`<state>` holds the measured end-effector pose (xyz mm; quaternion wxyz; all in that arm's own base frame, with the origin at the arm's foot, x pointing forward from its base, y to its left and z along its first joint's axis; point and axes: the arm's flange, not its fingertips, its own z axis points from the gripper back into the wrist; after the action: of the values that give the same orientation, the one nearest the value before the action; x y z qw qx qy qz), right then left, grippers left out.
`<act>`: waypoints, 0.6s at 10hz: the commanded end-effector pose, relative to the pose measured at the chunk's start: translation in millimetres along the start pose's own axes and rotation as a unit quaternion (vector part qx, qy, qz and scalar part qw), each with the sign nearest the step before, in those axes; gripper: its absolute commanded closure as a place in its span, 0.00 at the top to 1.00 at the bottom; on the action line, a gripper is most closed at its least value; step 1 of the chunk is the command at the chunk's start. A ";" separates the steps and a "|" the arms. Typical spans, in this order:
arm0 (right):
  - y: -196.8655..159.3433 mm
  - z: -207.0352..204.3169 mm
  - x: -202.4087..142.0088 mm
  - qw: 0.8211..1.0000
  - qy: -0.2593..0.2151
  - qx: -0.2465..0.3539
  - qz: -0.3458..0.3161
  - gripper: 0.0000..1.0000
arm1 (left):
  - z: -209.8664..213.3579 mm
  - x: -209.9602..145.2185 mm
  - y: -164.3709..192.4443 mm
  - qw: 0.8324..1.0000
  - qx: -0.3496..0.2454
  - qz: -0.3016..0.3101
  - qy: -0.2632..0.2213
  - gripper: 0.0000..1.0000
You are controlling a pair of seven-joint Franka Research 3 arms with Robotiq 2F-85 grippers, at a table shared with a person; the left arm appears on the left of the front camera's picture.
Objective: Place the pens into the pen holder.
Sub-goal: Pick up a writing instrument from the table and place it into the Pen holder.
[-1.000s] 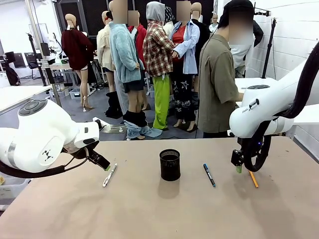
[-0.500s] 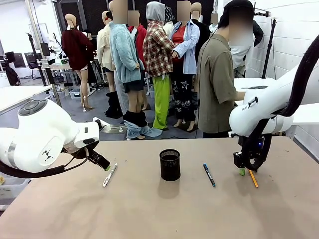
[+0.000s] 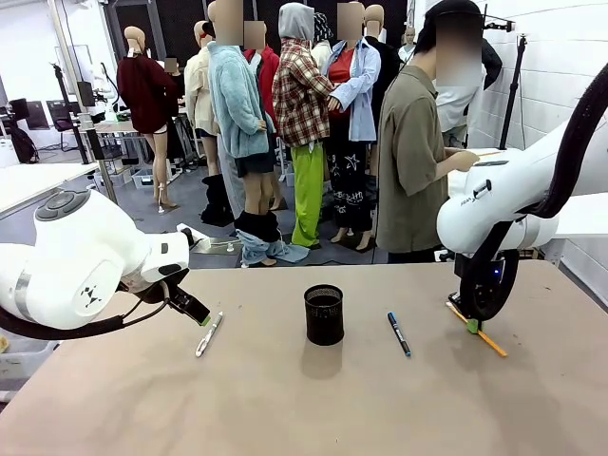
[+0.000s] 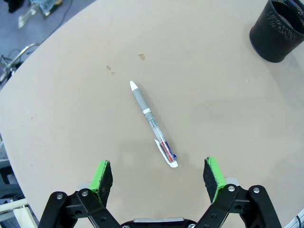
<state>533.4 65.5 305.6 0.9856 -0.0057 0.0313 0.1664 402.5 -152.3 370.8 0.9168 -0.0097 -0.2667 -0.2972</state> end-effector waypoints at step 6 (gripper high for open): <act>17.4 62.4 -46.0 0.972 -0.135 0.052 0.187 0.00 | 0.6 -0.3 1.4 1.000 0.000 0.002 -0.001 1.00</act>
<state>515.0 78.7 363.5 0.9515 0.0249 -0.0469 0.3030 402.5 -152.4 370.7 0.9167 -0.0096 -0.2666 -0.2973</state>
